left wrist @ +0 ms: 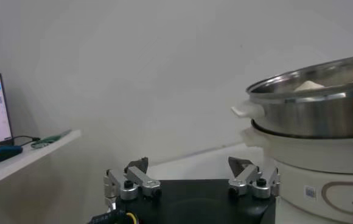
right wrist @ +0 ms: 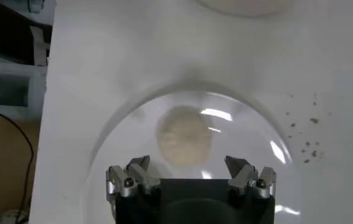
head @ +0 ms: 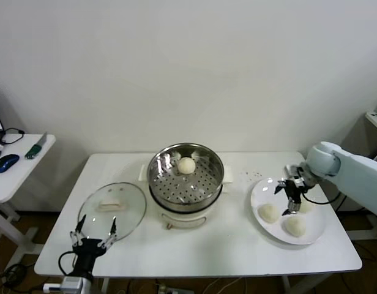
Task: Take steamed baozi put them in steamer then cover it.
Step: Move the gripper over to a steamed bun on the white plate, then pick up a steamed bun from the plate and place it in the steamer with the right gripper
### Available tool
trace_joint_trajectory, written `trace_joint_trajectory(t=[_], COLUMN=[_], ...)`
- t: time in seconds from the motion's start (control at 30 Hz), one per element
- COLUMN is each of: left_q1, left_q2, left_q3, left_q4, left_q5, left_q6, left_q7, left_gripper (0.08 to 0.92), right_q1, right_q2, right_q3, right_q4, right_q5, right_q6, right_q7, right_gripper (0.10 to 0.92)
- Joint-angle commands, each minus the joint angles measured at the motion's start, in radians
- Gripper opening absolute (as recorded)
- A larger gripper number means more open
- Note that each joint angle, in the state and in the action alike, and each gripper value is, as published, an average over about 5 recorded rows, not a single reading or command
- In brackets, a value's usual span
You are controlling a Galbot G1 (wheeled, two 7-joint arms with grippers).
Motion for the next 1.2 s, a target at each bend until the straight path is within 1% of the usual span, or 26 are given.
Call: trace_joint_trajectory(t=[0.03,0.3,0.73,0.9,1.2], left_q1=[0.001,0.0,-0.001,-0.002,0.0], left_q2=[-0.003,-0.004,-0.003,-0.001,-0.003], left_q3=[-0.005,-0.006,-0.006,-0.004,-0.003], left_q4=[0.003,0.014,0.019,0.017,0.014], left_q5=[0.007,0.011,0.013,0.013,0.014], left_q6=[0.002,0.001,0.001,0.003,0.003], left_q7=[0.0,-0.001,-0.001,-0.001,-0.001], left_gripper=[0.823,0.823,0.823,0.823,0.823], right_q1=[-0.169,-0.161,-0.144,-0.129,-0.113], right_q2=[0.038,0.104,0.155,0.163,0.158], right_q3=[0.122,0.13,0.115,0.108,0.094], right_q4=[-0.083,-0.142,-0.198,-0.211,-0.204], right_q5=[-0.05,-0.06,-0.065,-0.061,-0.042], right_q6=[0.003,0.021,0.033,0.036,0.038], right_q7=[0.001,0.003,-0.008,-0.011,-0.014], right_gripper=[0.823,0.823,0.817,0.753,0.705])
